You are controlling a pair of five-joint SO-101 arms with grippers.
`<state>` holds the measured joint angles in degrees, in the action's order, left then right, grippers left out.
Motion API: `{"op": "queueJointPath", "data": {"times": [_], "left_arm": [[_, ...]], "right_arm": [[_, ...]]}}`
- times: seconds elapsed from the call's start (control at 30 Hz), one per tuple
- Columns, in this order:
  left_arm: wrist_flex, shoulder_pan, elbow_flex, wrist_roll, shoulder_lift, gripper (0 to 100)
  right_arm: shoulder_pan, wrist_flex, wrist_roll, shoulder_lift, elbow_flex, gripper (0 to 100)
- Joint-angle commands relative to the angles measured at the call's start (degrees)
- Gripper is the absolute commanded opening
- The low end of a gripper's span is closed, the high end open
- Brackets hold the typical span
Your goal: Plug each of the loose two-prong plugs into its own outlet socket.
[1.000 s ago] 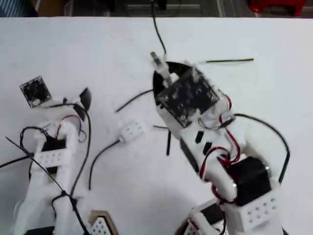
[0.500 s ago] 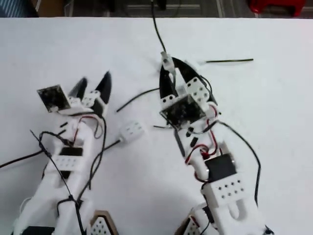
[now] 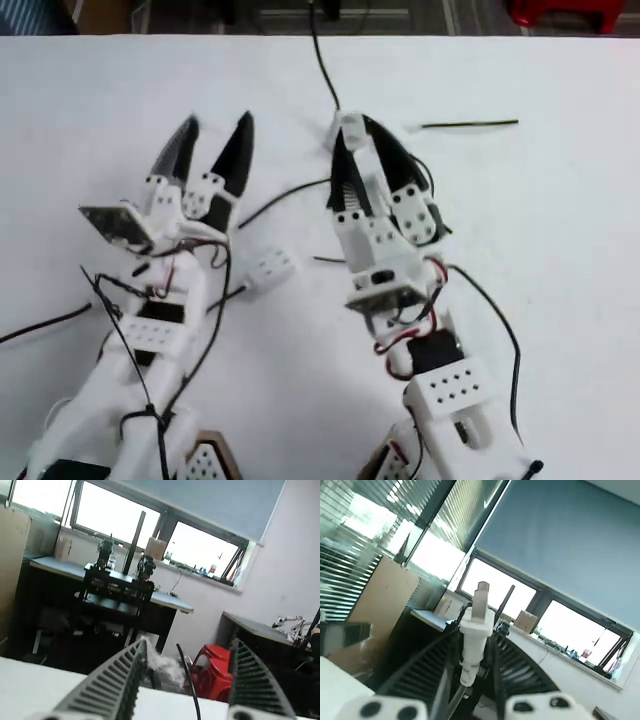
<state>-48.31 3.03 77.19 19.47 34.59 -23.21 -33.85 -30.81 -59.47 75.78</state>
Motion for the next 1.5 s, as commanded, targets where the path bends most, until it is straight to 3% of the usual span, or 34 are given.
{"op": "queueJointPath", "data": {"times": [0.0, 0.23, 0.37, 0.5, 0.73, 0.83, 0.97, 1.47], "left_arm": [[-6.7, 0.5, -0.2, 0.3, 0.4, 27], [-15.4, 3.5, 0.6, 0.4, 0.9, 26], [-18.0, 7.2, 6.2, 0.1, 9.0, 26], [-8.9, 7.9, 9.5, 0.1, 22.3, 26], [18.4, 13.5, 9.8, 0.0, 43.5, 26], [25.4, 16.0, 9.8, 0.0, 47.4, 26], [29.3, 15.9, 10.7, -0.1, 47.9, 27], [29.4, 15.8, 14.1, -0.2, 47.6, 27]], "right_arm": [[0.3, -8.4, -0.4, -1.0, 3.1, 1.9], [0.4, -13.7, -0.4, 2.2, 4.8, 1.9], [0.6, -23.3, -0.4, 11.6, 3.7, 1.9], [0.7, -30.5, -0.7, 24.3, -2.0, 1.9], [-5.5, -49.2, -11.2, 40.3, -3.7, 1.9], [-7.6, -52.0, -13.5, 44.1, -3.7, 1.9], [-8.2, -53.8, -13.7, 45.6, -3.7, 1.9], [-11.0, -55.2, -13.7, 36.9, 3.7, 1.9]]}}
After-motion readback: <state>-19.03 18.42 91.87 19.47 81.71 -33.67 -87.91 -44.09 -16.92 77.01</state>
